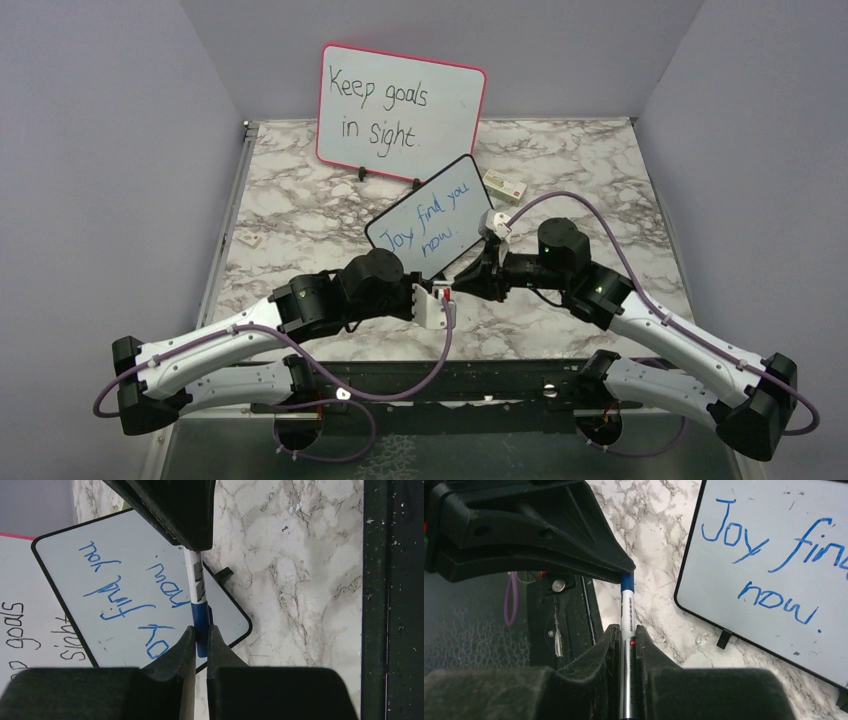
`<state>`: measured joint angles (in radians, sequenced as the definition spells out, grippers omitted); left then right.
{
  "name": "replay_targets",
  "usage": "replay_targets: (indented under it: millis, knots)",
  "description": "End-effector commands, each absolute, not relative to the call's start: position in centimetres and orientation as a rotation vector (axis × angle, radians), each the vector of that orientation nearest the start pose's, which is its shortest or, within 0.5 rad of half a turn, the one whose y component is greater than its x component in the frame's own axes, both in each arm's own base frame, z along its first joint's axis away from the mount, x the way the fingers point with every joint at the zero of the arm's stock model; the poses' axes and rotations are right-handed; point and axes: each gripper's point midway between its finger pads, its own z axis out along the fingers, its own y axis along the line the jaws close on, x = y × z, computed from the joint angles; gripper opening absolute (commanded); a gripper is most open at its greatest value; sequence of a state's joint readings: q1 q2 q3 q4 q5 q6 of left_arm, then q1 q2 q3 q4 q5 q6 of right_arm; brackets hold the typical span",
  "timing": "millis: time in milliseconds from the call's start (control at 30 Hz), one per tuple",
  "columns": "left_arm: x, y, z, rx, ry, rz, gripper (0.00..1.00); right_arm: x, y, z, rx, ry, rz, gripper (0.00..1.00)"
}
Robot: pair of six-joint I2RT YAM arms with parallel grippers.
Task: Write a sentence on the whiteboard
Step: Close the whiteboard marker at the center of the board.
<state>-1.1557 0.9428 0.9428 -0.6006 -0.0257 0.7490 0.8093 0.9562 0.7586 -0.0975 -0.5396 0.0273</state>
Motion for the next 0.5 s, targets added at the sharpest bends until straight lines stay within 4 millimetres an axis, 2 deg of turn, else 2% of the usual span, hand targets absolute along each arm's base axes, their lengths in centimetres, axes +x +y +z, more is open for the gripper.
replay_targets:
  millis: [0, 133, 233, 400, 467]
  knots:
    - [12.6, -32.7, 31.3, 1.623, 0.903, -0.461, 0.00, 16.2, 31.4, 25.4, -1.049, 1.570, 1.139, 0.00]
    - [12.7, -33.7, 32.4, 1.583, 0.874, -0.485, 0.00, 16.3, 31.9, 25.2, -1.017, 1.600, 1.177, 0.00]
    - [13.0, -33.7, 32.4, 1.578, 0.870, -0.467, 0.00, 16.8, 31.7, 25.0, -0.996, 1.609, 1.144, 0.01]
    - [14.7, -31.4, 31.0, 1.564, 0.963, -0.329, 0.00, 18.4, 30.1, 24.0, -0.940, 1.653, 1.002, 0.00]
    - [15.5, -29.9, 30.4, 1.561, 1.011, -0.258, 0.08, 18.6, 29.6, 23.9, -0.942, 1.648, 0.983, 0.01]
